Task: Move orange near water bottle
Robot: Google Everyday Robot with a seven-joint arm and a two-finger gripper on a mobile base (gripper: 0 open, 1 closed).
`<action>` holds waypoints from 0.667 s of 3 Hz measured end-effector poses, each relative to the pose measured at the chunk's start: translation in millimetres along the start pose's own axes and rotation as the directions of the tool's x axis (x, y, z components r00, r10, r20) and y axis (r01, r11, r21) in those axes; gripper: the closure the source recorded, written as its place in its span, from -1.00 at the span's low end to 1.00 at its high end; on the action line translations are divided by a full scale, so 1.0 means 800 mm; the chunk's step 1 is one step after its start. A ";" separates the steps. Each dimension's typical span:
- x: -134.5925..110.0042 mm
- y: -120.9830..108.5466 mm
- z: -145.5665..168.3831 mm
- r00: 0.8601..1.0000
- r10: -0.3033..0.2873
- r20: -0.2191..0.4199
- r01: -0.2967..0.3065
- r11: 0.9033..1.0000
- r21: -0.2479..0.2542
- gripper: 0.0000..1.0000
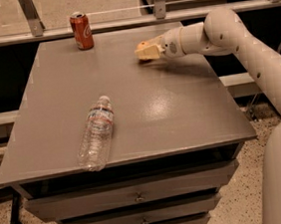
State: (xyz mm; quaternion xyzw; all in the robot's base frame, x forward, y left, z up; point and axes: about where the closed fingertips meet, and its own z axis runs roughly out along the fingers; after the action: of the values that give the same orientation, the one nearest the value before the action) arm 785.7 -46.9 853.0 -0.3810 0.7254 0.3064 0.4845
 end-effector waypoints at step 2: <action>-0.038 0.088 -0.041 0.994 -0.077 0.072 0.088 0.981 -0.174 1.00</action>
Offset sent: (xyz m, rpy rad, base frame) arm -0.1253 0.0187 0.0757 0.0746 -0.0844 0.3486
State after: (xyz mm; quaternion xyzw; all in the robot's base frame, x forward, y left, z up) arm 717.5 -29.1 898.5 -0.4423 0.6628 0.3615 0.4841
